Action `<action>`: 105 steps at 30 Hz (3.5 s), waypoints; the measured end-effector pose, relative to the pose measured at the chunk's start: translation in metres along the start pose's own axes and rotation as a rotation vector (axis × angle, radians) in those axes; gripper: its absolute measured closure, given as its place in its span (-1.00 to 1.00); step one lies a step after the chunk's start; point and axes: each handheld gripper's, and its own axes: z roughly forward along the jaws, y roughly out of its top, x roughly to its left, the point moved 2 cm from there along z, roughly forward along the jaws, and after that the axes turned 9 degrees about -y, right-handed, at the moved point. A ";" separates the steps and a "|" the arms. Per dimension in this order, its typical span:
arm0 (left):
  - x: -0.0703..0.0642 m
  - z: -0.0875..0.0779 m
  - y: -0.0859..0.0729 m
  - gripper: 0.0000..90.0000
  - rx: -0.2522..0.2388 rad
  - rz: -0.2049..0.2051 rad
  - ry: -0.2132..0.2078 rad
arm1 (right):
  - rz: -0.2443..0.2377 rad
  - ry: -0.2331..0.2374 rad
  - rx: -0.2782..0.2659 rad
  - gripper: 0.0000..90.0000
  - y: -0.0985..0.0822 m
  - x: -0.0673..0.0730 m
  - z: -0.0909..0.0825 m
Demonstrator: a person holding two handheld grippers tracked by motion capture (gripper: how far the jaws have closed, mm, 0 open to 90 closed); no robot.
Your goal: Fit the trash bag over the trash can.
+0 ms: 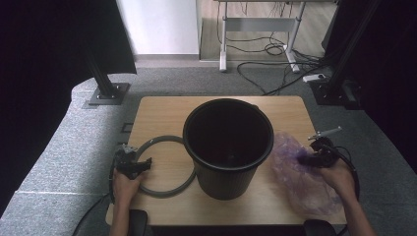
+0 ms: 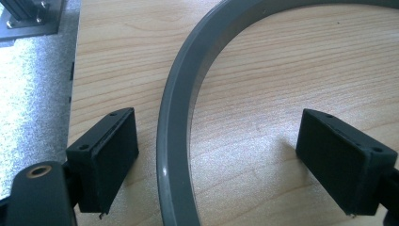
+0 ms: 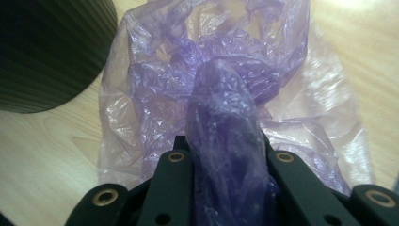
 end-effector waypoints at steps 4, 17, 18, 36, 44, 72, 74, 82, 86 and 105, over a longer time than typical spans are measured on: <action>0.000 0.000 0.000 -0.71 0.000 0.000 0.000 | -0.024 -0.009 -0.020 0.72 0.009 0.002 -0.018; 0.000 0.000 0.000 -0.71 -0.002 -0.002 0.001 | -0.078 0.015 -0.067 0.72 0.034 0.007 -0.064; 0.000 0.000 0.000 -0.71 -0.002 -0.002 0.001 | -0.080 0.018 -0.069 0.72 0.036 0.007 -0.067; 0.000 0.000 0.000 -0.70 0.000 -0.005 0.002 | -0.127 0.047 -0.122 0.71 0.060 0.005 -0.125; 0.000 0.000 0.000 -0.71 -0.001 -0.005 0.002 | -0.144 0.057 -0.145 0.71 0.070 0.004 -0.153; -0.001 0.000 0.000 -0.71 0.000 -0.005 0.003 | -0.230 0.077 -0.225 0.71 0.114 0.026 -0.234; -0.001 0.000 0.000 -0.71 0.000 -0.005 0.003 | -0.242 0.083 -0.230 0.71 0.119 0.031 -0.237; -0.001 0.000 0.000 -0.71 0.000 -0.005 0.002 | -0.297 0.120 -0.242 0.71 0.138 0.055 -0.240; -0.001 0.000 0.000 -0.71 0.001 -0.004 0.002 | -0.322 0.143 -0.240 0.71 0.146 0.067 -0.237; -0.001 0.000 0.000 -0.73 0.002 -0.002 0.000 | -0.450 0.226 -0.223 0.71 0.188 0.128 -0.211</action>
